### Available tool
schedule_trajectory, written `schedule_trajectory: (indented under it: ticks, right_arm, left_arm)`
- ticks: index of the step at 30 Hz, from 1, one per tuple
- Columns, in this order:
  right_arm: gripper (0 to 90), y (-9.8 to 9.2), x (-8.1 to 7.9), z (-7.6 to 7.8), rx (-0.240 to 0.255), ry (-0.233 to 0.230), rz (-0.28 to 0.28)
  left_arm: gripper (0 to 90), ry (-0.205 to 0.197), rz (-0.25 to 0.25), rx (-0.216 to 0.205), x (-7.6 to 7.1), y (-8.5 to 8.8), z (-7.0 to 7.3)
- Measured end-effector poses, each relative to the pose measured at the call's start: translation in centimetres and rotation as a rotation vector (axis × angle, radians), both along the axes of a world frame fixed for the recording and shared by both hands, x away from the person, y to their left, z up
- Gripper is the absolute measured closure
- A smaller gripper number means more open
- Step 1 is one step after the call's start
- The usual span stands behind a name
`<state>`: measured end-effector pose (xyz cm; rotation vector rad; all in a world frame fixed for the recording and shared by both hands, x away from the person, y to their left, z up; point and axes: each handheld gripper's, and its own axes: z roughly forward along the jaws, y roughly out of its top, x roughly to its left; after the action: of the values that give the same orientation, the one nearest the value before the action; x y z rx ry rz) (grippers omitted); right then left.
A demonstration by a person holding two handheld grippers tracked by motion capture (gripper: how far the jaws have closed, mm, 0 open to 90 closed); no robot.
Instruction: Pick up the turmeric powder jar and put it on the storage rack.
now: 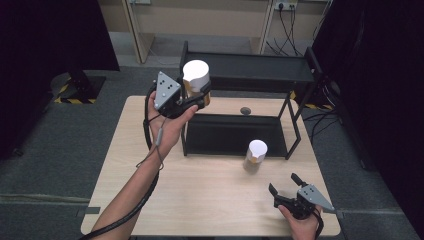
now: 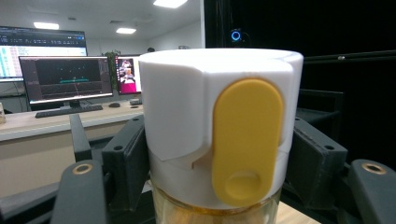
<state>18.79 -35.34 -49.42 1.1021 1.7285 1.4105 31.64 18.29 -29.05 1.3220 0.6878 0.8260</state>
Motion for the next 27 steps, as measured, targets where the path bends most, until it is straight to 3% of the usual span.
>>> schedule_trajectory:
  ticks: [27]
  right_arm:
    - [4.9,0.0,0.0,0.0,0.001,0.001,0.000]
  left_arm:
    - [30.4,-0.006,0.021,-0.010,0.6,-0.4,3.5]
